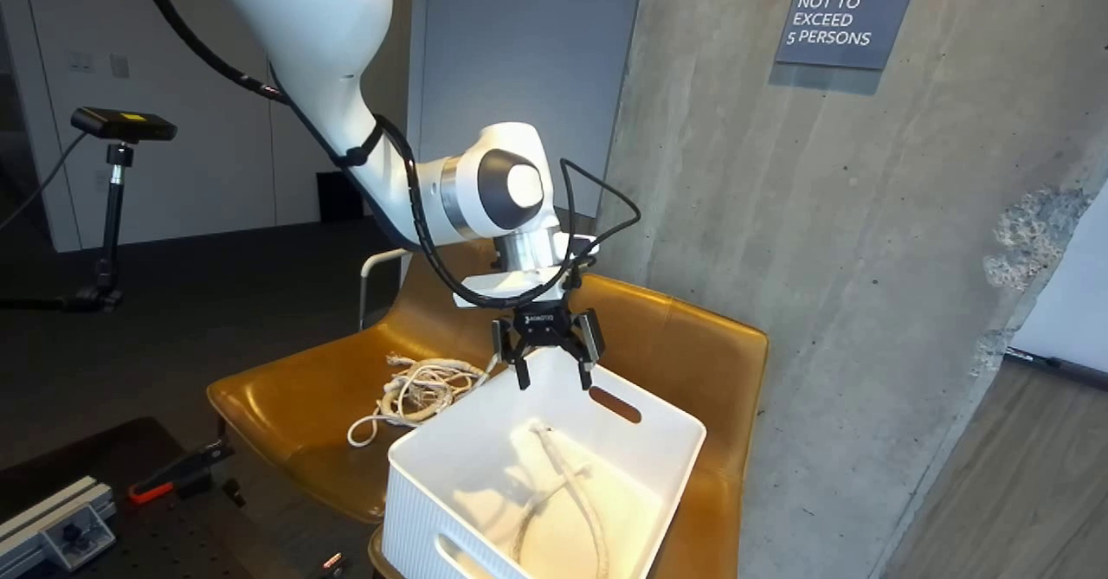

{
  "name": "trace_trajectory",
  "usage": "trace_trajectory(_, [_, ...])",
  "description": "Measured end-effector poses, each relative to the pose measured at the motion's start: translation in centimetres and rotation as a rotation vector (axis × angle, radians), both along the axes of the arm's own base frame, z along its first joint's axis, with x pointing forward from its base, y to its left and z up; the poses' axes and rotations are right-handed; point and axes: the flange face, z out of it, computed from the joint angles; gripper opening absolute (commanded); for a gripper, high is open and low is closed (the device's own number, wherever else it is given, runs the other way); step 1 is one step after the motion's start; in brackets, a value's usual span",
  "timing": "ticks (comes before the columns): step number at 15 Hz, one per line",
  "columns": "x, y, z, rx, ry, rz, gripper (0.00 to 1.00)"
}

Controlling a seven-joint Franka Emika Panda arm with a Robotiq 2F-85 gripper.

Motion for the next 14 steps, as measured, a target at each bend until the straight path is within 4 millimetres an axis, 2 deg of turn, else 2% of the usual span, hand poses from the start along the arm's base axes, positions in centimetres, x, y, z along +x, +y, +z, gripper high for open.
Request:
trace_trajectory(3, [-1.4,2.4,-2.8,0.044,0.037,0.155,1.0])
trace_trajectory(5, [-2.0,2.2,-3.4,0.051,0.063,0.264,1.0])
trace_trajectory(8, [-1.8,-1.6,-2.1,0.038,0.106,0.397,1.0])
trace_trajectory(11, [-0.2,-6.1,1.7,0.054,0.091,0.51,1.0])
trace_trajectory(14, [2.0,-9.1,5.1,0.136,0.091,0.624,1.0])
